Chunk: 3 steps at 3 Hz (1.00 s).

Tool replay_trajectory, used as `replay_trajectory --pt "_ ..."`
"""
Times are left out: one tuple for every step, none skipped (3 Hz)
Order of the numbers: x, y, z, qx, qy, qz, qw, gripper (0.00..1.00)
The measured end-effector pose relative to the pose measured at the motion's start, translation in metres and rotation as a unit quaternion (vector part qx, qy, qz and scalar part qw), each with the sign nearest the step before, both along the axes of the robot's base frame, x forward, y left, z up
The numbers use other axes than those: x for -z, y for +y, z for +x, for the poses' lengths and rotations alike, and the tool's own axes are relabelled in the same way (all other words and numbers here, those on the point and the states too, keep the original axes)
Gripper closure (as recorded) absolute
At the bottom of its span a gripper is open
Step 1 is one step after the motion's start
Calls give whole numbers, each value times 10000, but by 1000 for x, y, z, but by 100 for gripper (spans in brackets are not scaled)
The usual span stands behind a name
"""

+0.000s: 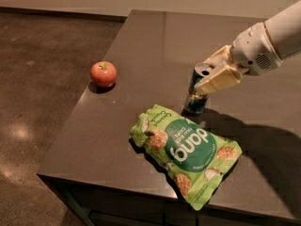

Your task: Move redbull can near green rice chip bag

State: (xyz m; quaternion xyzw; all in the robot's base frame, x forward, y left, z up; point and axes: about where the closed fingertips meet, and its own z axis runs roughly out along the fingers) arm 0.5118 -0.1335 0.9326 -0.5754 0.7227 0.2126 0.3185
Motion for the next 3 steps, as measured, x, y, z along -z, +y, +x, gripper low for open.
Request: replay_trajectory --pt "0 2 0 -15 2 0 10000 14" --pt "1 4 0 -30 5 -1 10000 0" --pt "1 4 0 -31 5 -1 10000 0"
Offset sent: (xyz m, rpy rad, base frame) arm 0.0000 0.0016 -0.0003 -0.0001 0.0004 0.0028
